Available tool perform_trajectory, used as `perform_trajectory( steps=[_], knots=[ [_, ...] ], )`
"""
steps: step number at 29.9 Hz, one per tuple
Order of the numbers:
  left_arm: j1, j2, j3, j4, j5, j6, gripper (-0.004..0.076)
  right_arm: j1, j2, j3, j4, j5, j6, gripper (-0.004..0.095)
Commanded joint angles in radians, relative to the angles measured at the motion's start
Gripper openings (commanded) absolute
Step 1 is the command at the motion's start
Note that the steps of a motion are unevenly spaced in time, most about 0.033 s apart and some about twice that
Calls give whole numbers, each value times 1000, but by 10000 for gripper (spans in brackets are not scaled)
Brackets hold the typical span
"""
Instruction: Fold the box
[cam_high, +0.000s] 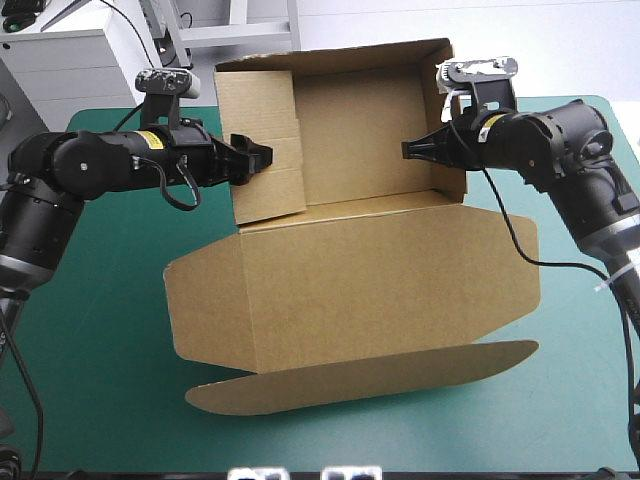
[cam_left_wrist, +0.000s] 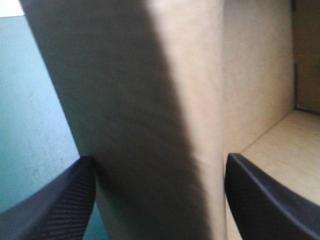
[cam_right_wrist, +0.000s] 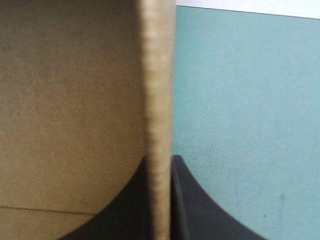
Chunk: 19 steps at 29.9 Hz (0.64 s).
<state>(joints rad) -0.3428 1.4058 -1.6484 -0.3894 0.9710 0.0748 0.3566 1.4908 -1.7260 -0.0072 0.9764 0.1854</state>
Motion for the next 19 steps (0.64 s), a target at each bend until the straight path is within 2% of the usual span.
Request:
perform_trajectory(
  steps=[1,5,12,19],
  knots=[
    [-31,-11,-37,131,-31,-130,509,7,-31,-29,47,-93,24,-8],
    [-61,-9,-37,265,-36,-211,422,7,-20,-29,39,-89,24,-8],
    [-73,-9,-37,245,-90,-171,-10,7,9,-29,20,-86,42,-8],
    [-73,-2,-37,259,-97,-143,-8,7,19,-29,24,-85,29,-8]
  ],
)
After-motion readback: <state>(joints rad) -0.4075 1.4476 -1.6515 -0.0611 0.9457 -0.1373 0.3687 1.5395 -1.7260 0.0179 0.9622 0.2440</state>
